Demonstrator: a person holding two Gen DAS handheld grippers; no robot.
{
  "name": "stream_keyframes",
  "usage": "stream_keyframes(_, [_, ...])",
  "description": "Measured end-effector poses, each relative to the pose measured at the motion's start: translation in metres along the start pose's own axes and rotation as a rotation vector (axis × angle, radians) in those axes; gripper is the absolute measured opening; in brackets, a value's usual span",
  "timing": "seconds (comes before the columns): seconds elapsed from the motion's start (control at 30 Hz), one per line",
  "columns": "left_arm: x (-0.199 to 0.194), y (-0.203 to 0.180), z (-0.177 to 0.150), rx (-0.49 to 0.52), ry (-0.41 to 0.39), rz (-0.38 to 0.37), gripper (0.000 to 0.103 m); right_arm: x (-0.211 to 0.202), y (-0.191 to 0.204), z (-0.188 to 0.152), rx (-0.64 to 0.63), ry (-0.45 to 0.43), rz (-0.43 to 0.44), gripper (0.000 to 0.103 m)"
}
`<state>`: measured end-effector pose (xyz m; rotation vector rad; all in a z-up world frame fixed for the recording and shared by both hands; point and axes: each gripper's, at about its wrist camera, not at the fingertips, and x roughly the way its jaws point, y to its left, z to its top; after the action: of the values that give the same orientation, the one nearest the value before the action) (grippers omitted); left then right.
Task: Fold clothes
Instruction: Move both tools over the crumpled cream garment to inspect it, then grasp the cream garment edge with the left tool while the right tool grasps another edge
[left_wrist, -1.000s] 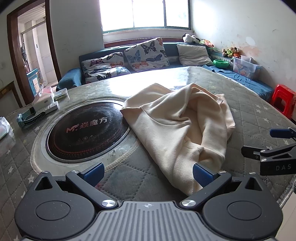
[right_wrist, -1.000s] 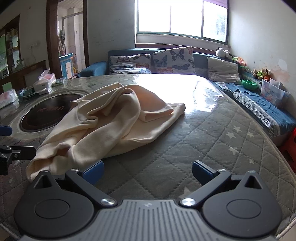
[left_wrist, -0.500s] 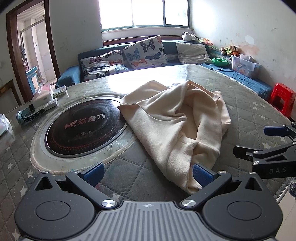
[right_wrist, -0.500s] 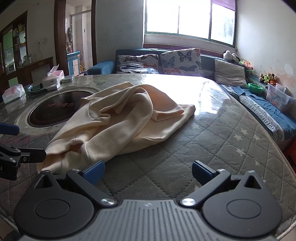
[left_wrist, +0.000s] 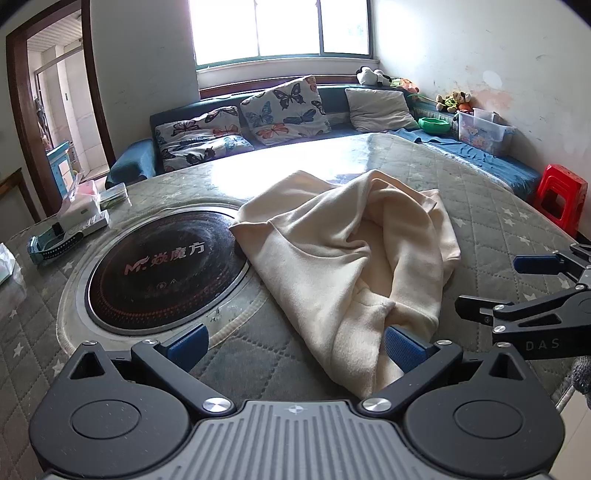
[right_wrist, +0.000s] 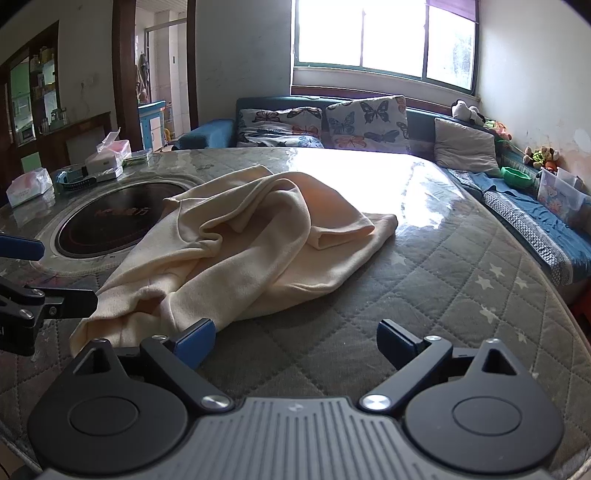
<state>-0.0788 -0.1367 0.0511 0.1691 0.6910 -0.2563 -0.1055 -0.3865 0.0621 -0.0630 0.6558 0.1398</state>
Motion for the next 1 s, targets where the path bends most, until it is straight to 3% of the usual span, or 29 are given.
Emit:
stream_keyframes(0.4, [0.019, 0.001, 0.019, 0.004, -0.012, -0.012, 0.1, 0.015, -0.005, 0.013, 0.001, 0.001, 0.014, 0.087])
stream_keyframes(0.7, [0.041, -0.017, 0.067, 0.059, -0.072, -0.054, 0.081, 0.032, -0.017, 0.029, 0.034, -0.003, 0.031, 0.079])
stream_keyframes(1.0, [0.084, -0.054, 0.123, 0.153, -0.109, -0.103, 0.074, 0.05, -0.025, 0.043, 0.047, -0.011, 0.066, 0.073])
